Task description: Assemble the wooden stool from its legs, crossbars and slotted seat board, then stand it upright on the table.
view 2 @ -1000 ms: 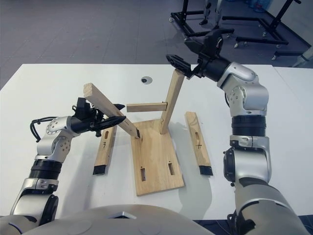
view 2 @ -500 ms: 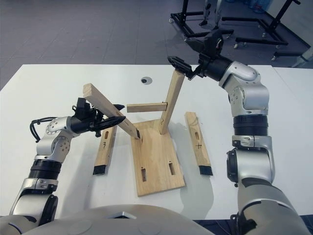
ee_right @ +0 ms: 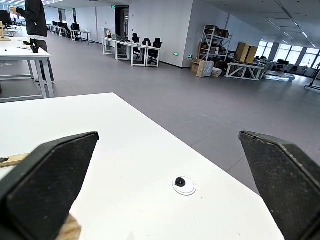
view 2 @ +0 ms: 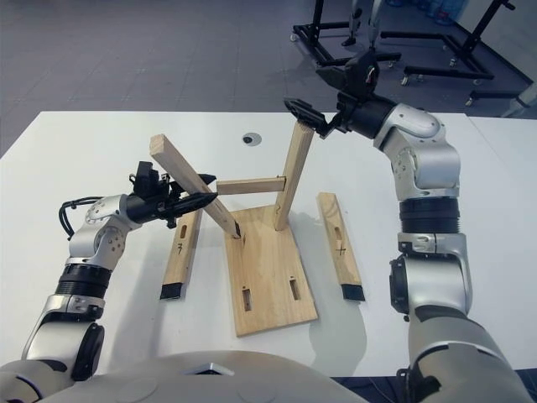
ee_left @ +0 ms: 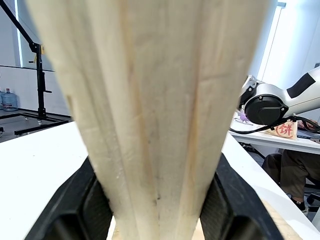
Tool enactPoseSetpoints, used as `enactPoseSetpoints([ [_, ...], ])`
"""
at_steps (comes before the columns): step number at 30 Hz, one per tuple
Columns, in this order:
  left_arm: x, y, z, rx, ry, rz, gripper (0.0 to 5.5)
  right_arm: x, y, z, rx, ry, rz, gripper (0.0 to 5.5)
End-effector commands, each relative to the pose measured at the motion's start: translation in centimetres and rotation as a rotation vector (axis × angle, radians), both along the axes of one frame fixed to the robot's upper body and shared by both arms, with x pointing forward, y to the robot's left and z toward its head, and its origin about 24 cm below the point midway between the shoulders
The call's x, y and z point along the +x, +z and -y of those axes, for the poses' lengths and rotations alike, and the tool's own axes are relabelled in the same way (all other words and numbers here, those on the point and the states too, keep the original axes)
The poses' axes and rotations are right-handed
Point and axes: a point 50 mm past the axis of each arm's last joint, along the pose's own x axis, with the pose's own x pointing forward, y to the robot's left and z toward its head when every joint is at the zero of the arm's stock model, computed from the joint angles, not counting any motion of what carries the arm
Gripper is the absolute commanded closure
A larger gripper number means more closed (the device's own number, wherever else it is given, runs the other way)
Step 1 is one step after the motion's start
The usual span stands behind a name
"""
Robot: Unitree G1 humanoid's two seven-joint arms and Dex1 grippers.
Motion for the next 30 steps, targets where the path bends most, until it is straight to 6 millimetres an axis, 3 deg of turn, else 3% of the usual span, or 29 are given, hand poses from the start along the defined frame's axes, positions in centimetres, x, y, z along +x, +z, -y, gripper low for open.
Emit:
enactPoseSetpoints([
  [1,-0.1,-1.7,0.0,0.101,0.010,-0.070,3.49,-0.4,-3.4,-0.5,-0.049,0.020,-0.134,0.33],
  [24,1.2,-3.7,0.5,0.170,-0.057,-0.207,3.49,-0.6,-4.2,-0.6,-0.057,0.020,-0.152,0.33],
  [30,0.5,-4.8,1.6,0.241,-0.138,-0.228,3.49,-0.6,-4.3,-0.7,-0.060,0.024,-0.153,0.33],
])
